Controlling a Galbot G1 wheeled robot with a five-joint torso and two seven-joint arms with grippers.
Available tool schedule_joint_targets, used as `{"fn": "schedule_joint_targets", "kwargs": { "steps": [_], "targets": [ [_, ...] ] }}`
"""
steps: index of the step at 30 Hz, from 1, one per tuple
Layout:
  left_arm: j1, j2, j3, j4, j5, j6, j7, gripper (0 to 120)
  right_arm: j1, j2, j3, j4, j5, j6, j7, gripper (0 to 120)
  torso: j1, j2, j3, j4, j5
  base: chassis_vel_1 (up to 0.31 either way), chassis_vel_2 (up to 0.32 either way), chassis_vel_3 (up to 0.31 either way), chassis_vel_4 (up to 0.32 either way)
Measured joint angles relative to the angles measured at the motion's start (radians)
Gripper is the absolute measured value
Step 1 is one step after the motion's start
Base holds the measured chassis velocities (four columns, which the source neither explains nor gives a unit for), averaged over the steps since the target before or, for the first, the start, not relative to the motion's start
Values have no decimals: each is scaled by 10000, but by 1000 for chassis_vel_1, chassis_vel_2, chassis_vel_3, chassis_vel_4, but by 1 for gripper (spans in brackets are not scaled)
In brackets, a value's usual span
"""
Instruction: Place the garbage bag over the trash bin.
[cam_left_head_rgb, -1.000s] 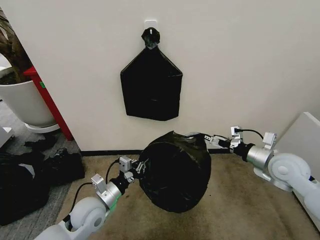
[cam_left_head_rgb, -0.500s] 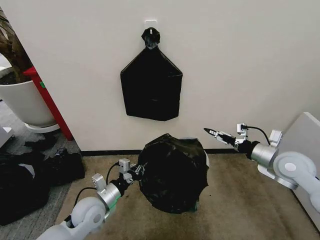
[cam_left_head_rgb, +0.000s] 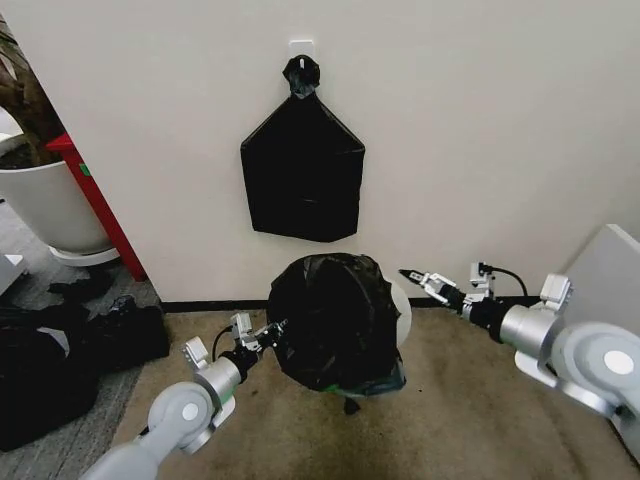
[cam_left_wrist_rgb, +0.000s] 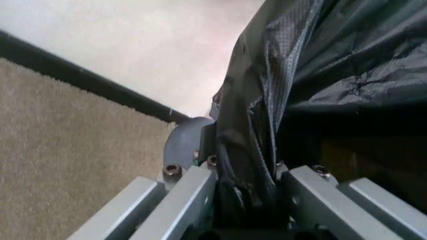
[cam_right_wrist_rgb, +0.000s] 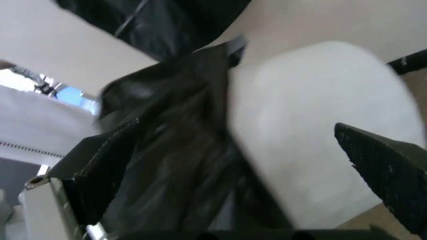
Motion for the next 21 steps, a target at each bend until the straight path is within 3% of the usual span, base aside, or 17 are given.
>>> {"fn": "schedule_joint_targets", "kwargs": {
  "steps": [7,21],
  "targets": [
    [-100,3,124,165,100,10,40,0,198,97,-381,445,-633,-12,447,100,0,0,0,1,1,0,0,0,0],
    [-397,9,177,105,-520,355,311,0,-69,247,-878,-11,-2666,-645,115,100,0,0,1,-1,2,0,0,0,0]
  ]
}}
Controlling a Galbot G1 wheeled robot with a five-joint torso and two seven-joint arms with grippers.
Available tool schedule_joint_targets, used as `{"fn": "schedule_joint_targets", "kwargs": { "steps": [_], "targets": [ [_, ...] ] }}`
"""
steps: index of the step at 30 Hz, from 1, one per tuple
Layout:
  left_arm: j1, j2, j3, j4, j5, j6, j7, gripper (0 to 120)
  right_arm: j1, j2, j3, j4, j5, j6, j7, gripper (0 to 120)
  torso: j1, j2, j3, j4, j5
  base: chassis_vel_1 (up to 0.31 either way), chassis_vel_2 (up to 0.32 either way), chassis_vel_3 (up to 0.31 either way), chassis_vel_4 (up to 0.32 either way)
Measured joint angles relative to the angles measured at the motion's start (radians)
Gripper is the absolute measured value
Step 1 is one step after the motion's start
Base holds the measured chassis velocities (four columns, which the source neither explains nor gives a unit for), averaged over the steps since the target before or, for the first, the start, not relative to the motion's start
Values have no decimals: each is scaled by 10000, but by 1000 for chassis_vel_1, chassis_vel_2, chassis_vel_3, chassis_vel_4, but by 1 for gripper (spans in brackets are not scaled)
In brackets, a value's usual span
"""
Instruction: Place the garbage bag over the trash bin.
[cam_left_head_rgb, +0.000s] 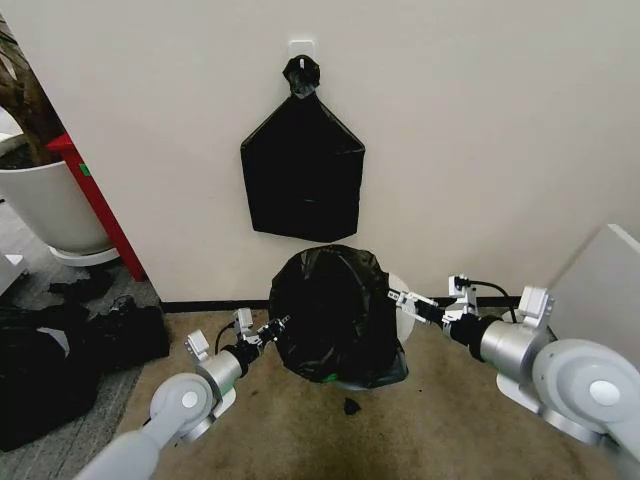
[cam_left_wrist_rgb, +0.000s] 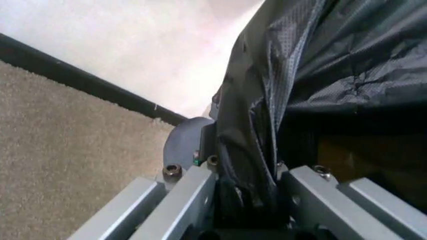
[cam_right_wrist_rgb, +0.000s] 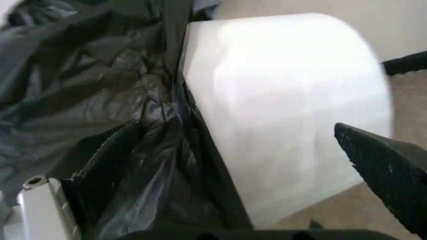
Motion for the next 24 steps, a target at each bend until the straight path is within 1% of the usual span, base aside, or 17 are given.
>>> {"fn": "schedule_joint_targets", "kwargs": {
  "steps": [3,10,20,24],
  "targets": [
    [-12,-3,5,-3,-105,18,19,0,-7,15,-15,-141,-188,-38,-45,100,0,0,0,1,0,0,0,0,0],
    [6,64,-132,-166,-752,276,303,0,-107,36,-12,-851,-705,-122,-259,100,0,0,0,1,0,0,0,0,0],
    [61,75,-187,-262,-907,417,471,0,-151,108,91,-1497,-957,-94,-495,100,0,0,0,2,1,0,0,0,0],
    [50,31,-170,-331,-688,411,91,0,-164,105,484,-1323,-810,150,-497,100,0,0,0,1,0,0,0,0,0]
  ]
}}
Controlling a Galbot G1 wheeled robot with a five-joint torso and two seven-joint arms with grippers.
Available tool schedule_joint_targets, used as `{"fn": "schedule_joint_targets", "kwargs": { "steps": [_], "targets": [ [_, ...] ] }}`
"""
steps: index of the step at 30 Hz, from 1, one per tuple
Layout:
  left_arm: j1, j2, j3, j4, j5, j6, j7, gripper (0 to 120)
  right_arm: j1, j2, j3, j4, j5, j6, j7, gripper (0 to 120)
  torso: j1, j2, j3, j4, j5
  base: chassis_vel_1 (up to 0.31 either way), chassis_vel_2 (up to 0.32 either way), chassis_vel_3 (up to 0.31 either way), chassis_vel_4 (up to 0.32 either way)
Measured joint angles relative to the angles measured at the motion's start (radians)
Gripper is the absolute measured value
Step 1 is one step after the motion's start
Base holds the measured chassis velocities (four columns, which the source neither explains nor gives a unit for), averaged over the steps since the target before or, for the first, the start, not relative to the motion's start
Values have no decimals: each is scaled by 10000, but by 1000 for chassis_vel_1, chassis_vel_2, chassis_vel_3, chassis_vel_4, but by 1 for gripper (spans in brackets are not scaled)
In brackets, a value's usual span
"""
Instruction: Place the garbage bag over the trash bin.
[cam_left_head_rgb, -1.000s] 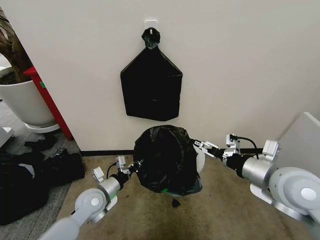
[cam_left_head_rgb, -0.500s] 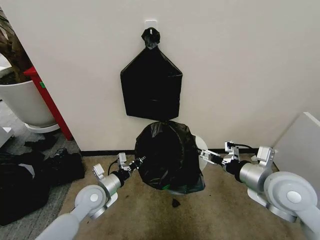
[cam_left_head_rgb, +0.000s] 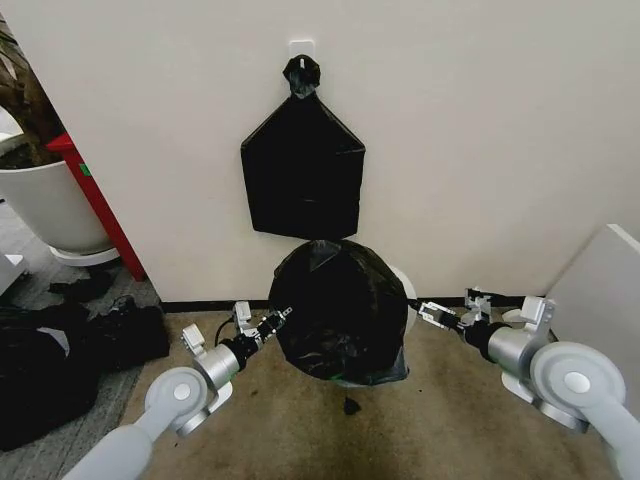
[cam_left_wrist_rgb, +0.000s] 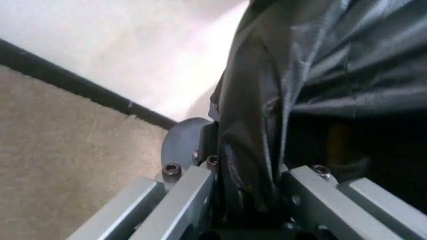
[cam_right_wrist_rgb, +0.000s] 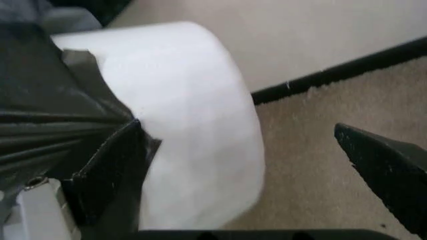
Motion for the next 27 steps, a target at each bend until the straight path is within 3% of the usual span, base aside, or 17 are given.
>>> {"fn": "schedule_joint_targets", "kwargs": {
  "steps": [9,17,19,24,27],
  "targets": [
    [-35,-57,130,-290,696,-76,-844,0,-118,60,759,1348,1147,301,545,100,0,0,-1,0,-2,0,0,0,0],
    [-136,-155,-10,-115,-968,44,-1525,0,-908,303,1331,1266,1233,257,167,100,0,0,-1,1,-2,0,0,0,0],
    [-195,-193,-28,60,-1346,46,-1691,0,-1413,514,1661,1226,1180,251,-342,100,0,0,0,0,1,0,0,0,0],
    [-338,-273,-88,404,-2388,192,-2168,0,-2970,1111,2457,904,79,296,-3142,100,0,1,-1,-2,1,0,0,0,0],
    [-413,-341,-94,458,-2757,208,-2488,0,-3358,1416,2322,902,-531,383,-3613,100,0,0,-1,-3,-5,0,0,0,0]
  ]
}}
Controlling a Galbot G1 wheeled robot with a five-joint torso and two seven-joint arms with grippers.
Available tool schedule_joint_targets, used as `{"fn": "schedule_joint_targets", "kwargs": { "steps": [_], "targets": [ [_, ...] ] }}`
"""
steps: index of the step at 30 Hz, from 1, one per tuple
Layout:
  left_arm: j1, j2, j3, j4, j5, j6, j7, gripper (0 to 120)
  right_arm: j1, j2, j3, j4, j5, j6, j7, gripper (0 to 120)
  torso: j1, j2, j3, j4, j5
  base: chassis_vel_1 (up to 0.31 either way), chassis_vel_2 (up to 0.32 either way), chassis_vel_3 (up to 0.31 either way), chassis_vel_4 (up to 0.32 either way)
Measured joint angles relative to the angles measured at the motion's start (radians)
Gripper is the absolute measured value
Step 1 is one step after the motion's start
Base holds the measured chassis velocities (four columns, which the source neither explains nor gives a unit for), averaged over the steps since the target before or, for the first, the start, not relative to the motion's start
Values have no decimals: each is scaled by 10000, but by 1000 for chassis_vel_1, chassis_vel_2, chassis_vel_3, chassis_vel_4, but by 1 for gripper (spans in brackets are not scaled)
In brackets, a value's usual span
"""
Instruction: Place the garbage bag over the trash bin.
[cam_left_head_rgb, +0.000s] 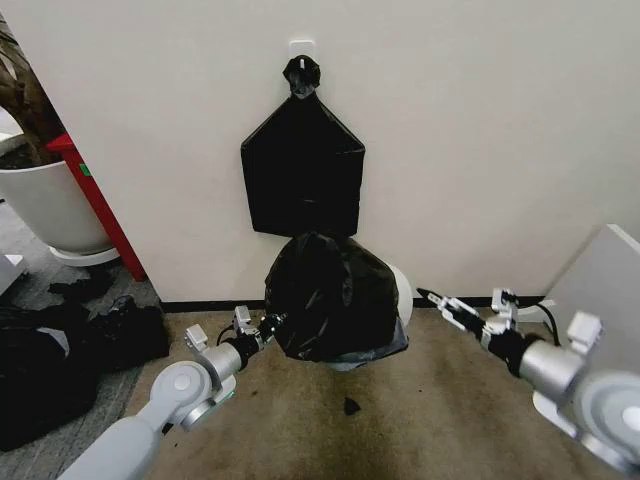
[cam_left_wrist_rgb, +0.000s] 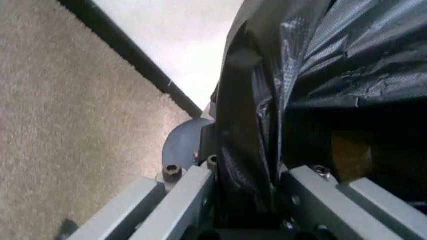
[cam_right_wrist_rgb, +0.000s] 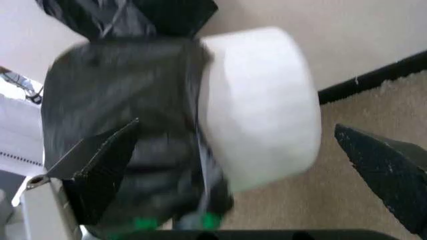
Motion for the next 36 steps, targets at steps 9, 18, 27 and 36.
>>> {"fn": "schedule_joint_targets", "kwargs": {
  "steps": [9,18,27,36],
  "targets": [
    [-91,-97,6,-160,-398,-1,-759,0,-414,1083,-1123,-648,-1882,18,-446,100,0,0,0,3,4,0,0,0,0],
    [-145,-167,92,-419,-450,-96,-1105,0,34,1545,-2078,-1359,-2830,116,-218,100,0,0,0,3,3,0,0,0,0],
    [-498,-342,59,-254,-640,-314,-1888,0,-1718,1528,-1369,-539,-3174,583,-1247,100,0,0,0,0,1,0,0,0,0],
    [-458,-563,34,-201,-779,-445,-2449,0,-1661,1961,-2038,963,-2508,1091,-991,100,0,0,0,3,2,0,0,0,0]
  ]
}}
